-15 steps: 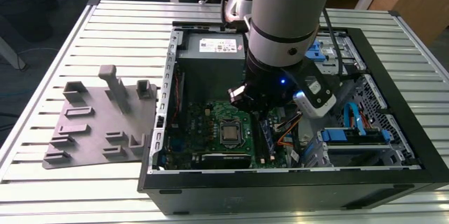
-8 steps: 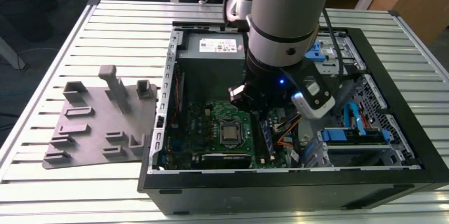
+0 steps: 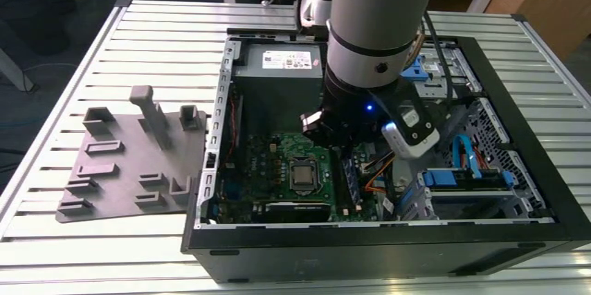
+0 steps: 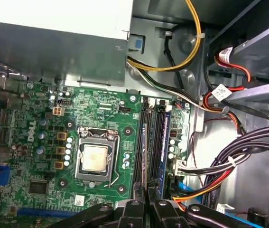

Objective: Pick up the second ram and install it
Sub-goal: 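Insert the second ram into the second slot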

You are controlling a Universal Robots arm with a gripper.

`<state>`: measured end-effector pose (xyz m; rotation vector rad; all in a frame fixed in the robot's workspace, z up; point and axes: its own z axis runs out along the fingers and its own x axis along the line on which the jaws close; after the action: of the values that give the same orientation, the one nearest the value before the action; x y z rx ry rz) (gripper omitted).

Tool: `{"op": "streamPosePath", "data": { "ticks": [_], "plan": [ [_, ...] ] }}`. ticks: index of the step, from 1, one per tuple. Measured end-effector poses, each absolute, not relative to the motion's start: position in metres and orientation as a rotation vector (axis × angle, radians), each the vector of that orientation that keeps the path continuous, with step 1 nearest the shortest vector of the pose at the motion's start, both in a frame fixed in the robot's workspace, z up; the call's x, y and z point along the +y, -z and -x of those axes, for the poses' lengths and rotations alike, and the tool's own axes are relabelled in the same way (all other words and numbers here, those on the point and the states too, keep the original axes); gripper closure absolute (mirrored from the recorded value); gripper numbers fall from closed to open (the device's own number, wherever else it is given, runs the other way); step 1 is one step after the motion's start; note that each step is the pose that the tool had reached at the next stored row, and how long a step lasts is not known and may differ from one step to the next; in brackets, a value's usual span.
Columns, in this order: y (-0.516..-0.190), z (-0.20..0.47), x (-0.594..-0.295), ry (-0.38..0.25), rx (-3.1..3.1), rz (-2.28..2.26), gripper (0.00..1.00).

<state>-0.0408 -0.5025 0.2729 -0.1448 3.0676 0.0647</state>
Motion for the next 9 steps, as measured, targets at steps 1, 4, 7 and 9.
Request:
{"op": "streamPosePath", "data": {
  "ticks": [1,4,7,9],
  "plan": [
    [-0.2729,0.0408,-0.5024,-0.065,3.068,0.145,0.89],
    [-0.2728,0.0407,-0.5024,-0.067,3.089,0.144,0.89],
    [-0.2728,0.0406,-0.5024,-0.07,3.128,0.131,0.89],
    [-0.2725,0.0406,-0.5025,-0.068,3.135,0.097,0.89]
  ]
}}
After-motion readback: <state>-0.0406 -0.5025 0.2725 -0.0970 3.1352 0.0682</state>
